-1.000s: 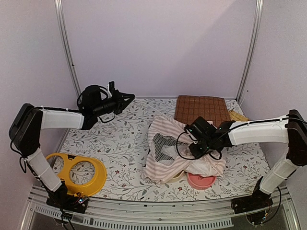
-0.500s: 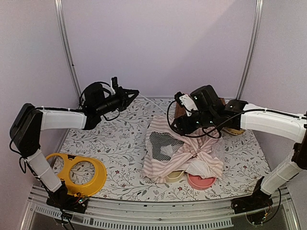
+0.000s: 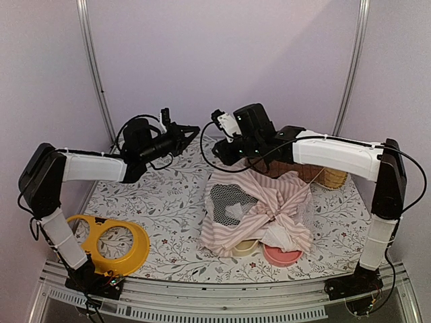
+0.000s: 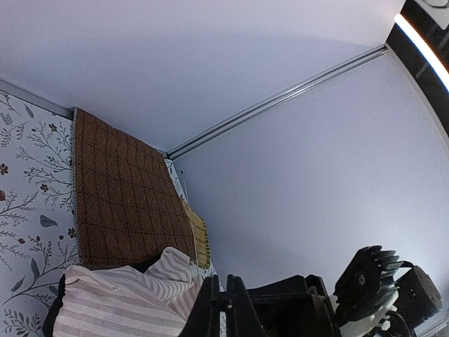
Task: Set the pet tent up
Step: Adjust the tent pole of the tent.
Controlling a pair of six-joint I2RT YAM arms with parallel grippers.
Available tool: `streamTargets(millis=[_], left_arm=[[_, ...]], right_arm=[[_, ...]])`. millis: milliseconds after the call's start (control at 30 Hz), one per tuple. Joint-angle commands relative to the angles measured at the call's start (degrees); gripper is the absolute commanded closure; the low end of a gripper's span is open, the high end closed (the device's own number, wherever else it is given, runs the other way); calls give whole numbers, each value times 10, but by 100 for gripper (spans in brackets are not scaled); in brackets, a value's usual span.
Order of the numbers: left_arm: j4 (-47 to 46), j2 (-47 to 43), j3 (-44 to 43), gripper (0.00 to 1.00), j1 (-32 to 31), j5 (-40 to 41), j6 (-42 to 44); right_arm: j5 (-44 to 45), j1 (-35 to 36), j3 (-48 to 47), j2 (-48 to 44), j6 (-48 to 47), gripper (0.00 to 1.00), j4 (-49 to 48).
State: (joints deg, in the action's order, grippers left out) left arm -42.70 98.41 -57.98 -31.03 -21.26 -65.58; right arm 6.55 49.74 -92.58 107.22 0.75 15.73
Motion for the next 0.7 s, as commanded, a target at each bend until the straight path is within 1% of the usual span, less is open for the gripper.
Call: streamTargets(millis=[0,133,300,467,667], left_arm=[[54,40,-1,100,-84,-131,-12],[52,47,-6,100,-89,-138,-11],[56,49,-12,100,-92,-145,-7],[62,48,-17,100,-94,-149,-3],[71,44,-18,100,-95,-151,6]], right_arm=[[-24,-4,-28,6,-26,57,-32],[-35,-14,-30,9,-36,58,-42],[-105,-37,-33,14,-56,59,-52],[-130,-51,-59,33,-84,61,-33],[-171,-65,-61,35,-94,59,-41]])
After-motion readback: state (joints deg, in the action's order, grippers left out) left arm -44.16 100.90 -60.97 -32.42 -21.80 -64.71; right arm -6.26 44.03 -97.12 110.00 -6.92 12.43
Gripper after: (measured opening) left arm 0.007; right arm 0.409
